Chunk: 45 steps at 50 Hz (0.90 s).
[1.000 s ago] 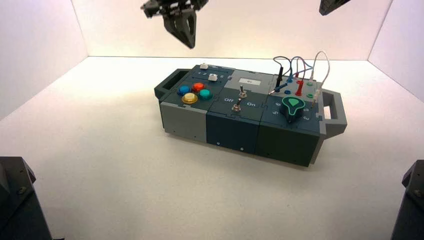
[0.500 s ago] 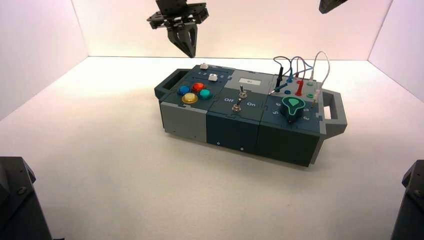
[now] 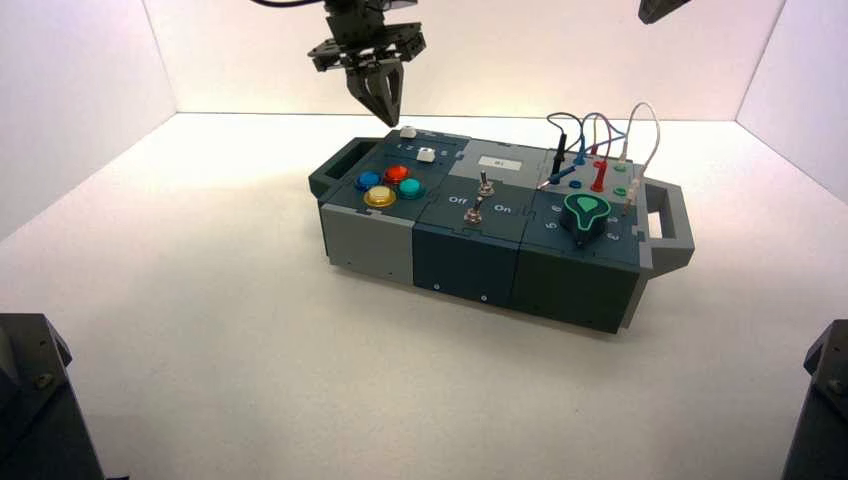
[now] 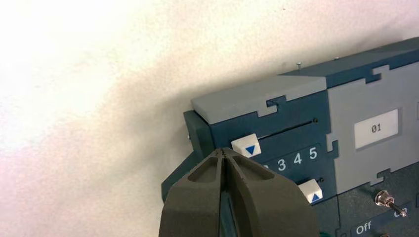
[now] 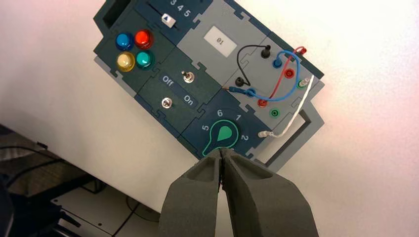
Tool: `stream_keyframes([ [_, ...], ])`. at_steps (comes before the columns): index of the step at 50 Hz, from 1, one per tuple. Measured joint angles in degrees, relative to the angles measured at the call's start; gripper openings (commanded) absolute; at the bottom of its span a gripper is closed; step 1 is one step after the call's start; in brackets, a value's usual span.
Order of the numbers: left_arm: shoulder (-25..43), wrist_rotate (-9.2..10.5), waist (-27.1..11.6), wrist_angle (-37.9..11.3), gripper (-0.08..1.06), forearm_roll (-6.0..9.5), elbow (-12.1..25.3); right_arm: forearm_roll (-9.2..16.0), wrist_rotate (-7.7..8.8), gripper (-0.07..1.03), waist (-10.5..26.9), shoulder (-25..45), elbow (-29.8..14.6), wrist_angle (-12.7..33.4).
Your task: Move the top slider to position 3.
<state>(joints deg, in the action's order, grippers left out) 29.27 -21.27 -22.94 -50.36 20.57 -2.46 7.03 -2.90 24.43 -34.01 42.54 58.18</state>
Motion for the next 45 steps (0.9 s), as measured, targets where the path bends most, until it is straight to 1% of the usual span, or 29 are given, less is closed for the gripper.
stream_keyframes([
  [17,1.2,0.18,-1.6,-0.8,-0.03,0.18,1.4,0.0,-0.09,-0.02,0.1,0.0,-0.1,0.0],
  [45,1.5,0.53,-2.2,-1.1,-0.03,0.18,1.4,-0.3,-0.09,-0.02,0.0,-0.1,-0.1,0.0],
])
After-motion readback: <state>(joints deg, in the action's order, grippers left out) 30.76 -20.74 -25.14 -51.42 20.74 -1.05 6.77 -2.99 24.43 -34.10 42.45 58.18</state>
